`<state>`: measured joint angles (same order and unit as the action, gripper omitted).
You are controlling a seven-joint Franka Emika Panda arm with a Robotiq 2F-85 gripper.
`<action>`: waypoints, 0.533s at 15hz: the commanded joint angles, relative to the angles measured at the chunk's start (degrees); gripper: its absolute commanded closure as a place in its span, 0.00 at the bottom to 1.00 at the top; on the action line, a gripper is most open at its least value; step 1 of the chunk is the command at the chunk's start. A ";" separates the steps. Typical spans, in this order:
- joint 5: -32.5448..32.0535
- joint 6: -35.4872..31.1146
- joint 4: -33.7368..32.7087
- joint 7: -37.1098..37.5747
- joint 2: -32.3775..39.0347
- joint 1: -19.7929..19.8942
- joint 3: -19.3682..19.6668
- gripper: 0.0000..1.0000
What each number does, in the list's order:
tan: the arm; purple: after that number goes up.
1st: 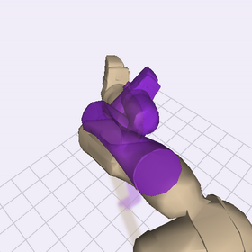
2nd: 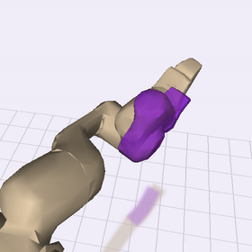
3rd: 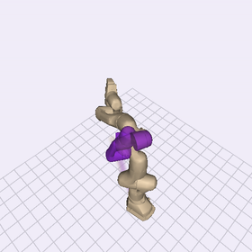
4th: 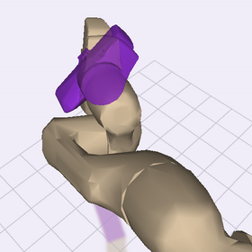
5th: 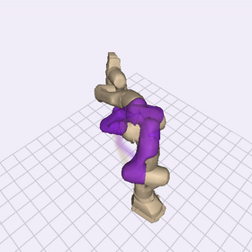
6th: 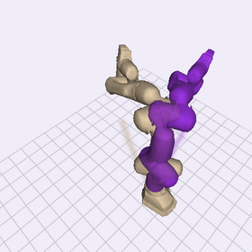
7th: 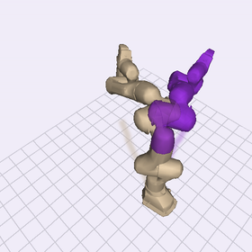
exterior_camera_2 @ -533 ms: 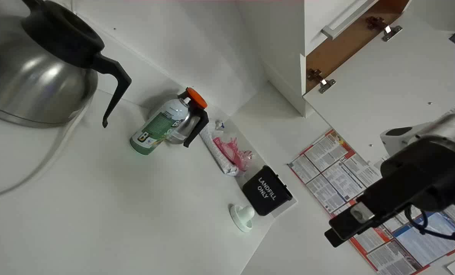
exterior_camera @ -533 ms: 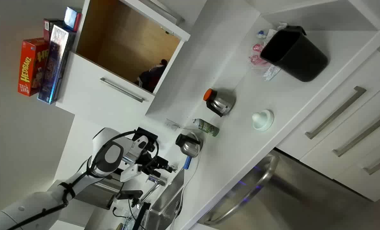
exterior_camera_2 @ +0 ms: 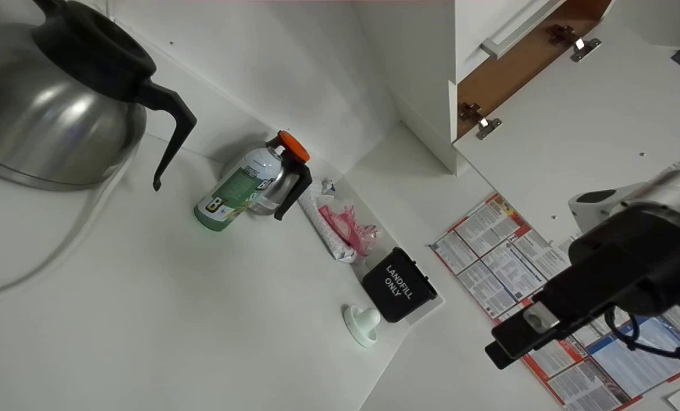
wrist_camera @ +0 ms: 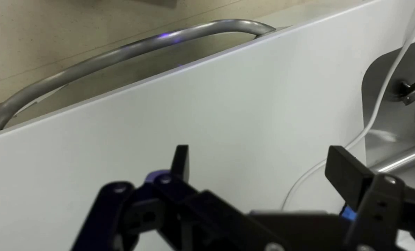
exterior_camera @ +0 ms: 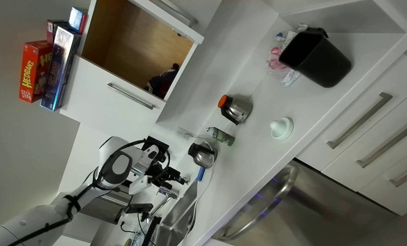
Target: Close the upper cabinet door
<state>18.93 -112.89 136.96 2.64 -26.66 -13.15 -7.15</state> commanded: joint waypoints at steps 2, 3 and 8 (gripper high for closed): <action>0.72 -2.11 2.33 1.60 -6.09 2.82 0.94 0.00; 0.99 -2.46 3.16 2.00 -8.38 3.70 1.73 0.00; 0.00 -2.25 5.17 4.59 -19.48 9.20 5.15 0.00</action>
<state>18.95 -114.08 138.82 4.77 -38.08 -6.75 -3.06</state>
